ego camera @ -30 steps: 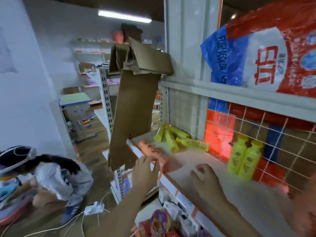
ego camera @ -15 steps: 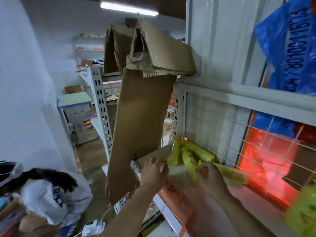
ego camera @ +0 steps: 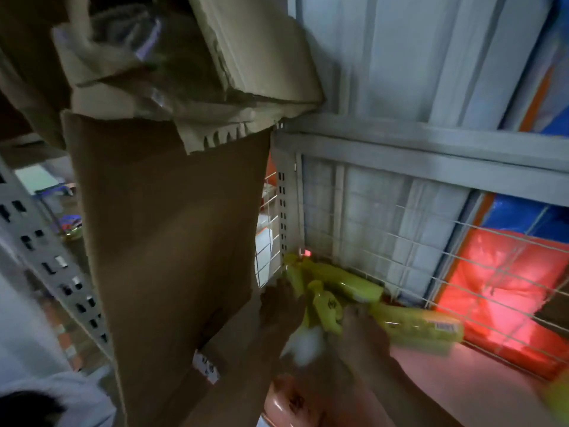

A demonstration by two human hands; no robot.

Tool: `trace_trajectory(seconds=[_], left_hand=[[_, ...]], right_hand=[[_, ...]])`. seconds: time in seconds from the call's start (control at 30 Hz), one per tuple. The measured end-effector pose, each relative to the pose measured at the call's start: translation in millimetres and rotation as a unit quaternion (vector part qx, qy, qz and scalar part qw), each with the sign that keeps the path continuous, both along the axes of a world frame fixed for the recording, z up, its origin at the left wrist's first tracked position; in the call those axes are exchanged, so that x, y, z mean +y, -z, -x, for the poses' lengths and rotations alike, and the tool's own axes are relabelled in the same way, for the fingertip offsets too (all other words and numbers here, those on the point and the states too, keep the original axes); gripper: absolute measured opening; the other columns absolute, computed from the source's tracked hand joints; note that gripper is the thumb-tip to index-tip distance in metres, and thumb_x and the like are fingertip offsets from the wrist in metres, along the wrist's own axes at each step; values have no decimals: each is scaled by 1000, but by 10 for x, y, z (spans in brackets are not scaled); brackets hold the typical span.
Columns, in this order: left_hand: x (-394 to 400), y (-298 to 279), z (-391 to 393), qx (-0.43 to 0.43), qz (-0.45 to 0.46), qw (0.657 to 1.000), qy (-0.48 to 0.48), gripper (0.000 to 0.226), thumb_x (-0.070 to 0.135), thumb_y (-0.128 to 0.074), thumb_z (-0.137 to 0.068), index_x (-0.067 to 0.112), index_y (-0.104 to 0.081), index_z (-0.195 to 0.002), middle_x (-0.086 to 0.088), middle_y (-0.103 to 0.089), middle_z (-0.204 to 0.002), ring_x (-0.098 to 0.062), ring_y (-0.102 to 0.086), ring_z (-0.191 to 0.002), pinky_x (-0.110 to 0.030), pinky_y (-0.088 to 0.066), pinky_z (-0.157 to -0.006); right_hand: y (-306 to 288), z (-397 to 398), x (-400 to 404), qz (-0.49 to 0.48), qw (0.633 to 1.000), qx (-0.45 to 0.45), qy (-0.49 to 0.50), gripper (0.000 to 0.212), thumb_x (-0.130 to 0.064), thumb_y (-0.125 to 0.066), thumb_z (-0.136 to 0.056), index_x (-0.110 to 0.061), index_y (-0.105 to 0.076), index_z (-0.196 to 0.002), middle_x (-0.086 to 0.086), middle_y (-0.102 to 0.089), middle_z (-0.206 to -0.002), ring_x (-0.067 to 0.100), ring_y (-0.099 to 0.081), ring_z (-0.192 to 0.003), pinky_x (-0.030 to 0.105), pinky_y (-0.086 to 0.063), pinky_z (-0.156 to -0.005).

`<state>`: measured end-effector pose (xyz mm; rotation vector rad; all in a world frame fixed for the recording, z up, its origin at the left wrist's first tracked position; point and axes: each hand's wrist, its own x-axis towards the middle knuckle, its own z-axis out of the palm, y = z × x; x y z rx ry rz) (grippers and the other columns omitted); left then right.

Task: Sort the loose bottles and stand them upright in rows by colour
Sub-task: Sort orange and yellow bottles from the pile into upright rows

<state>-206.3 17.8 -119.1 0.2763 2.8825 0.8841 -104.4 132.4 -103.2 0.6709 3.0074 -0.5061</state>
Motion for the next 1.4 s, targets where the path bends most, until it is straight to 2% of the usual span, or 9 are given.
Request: trace_trajectory(seconds=[0.07,0.17,0.37,0.63,0.73,0.97,1.13,1.23,1.4], left_hand=[[58,45,72,-37,-48,998,-16,111,92,-30,-59,15,-36,-139,-15,-54,-129,-35,-55,-115,-44,-47,-94],[100,72,173,-104,-61,992,-29,101,68,-64,-73,19,-18,-148,-17,-45,-137,-38,-49,-123,-45,-43,-99],[81,46,109,-58,-131,988,-63,92,55,-66,-77,18,-19,-146,-14,-46,-140,-36,-49,-124,-46,-42,-98],[453,-460,-466,31,-379,924,33,88,23,-78,-62,22,-36,-140,-3,-53,-133,-22,-52,-121,-22,-36,-102],[826,-593,-855,19,-433,896,99,91,34,-74,-54,28,-39,-138,-1,-58,-127,-20,-58,-114,-38,-47,-99],[1507,-609,-2124,-65,-427,872,232,89,39,-77,-53,66,-26,-121,38,-51,-104,23,-50,-91,-16,-42,-79],[1863,-548,-2832,-64,-385,883,261,82,38,-79,-63,70,-27,-117,30,-56,-105,-2,-59,-95,-23,-43,-85],[1988,-519,-2964,-69,-390,877,274,73,41,-77,-64,73,-30,-109,36,-57,-103,5,-57,-92,-21,-42,-84],[2146,-421,-2984,-40,-400,875,268,62,37,-77,-69,52,-46,-121,30,-57,-112,8,-56,-102,-19,-45,-86]], right_hand=[[-5,58,-65,-15,999,-25,23,59,-41,-58,-83,-13,-39,-132,7,-44,-135,25,-52,-121,33,-45,-91],[-8,103,-104,-41,997,-35,46,57,-37,-59,-81,-13,-42,-130,5,-53,-129,25,-56,-118,33,-45,-89],[-62,113,46,75,992,-51,86,56,-49,-69,-63,-29,-56,-113,-2,-66,-107,22,-63,-102,29,-47,-79],[-464,-376,236,253,913,274,164,48,-51,-68,-49,-34,-51,-90,-10,-62,-89,17,-62,-87,40,-50,-78],[-692,-804,439,239,893,335,181,39,-26,-78,-57,-36,-53,-86,-7,-63,-91,12,-60,-81,29,-49,-73],[-751,-2222,974,170,865,360,306,52,-47,-78,-51,-42,-50,-94,-14,-62,-102,13,-61,-92,39,-50,-81],[-666,-2966,1323,174,853,375,318,47,-27,-85,-59,-40,-49,-87,-15,-63,-91,6,-61,-84,31,-49,-75],[-581,-3118,1520,197,844,389,313,43,-13,-84,-63,-31,-53,-86,-12,-64,-86,0,-62,-80,19,-47,-69],[-406,-3081,1919,241,837,399,285,43,-16,-82,-68,-31,-55,-98,-13,-67,-92,-1,-63,-85,31,-52,-75]])
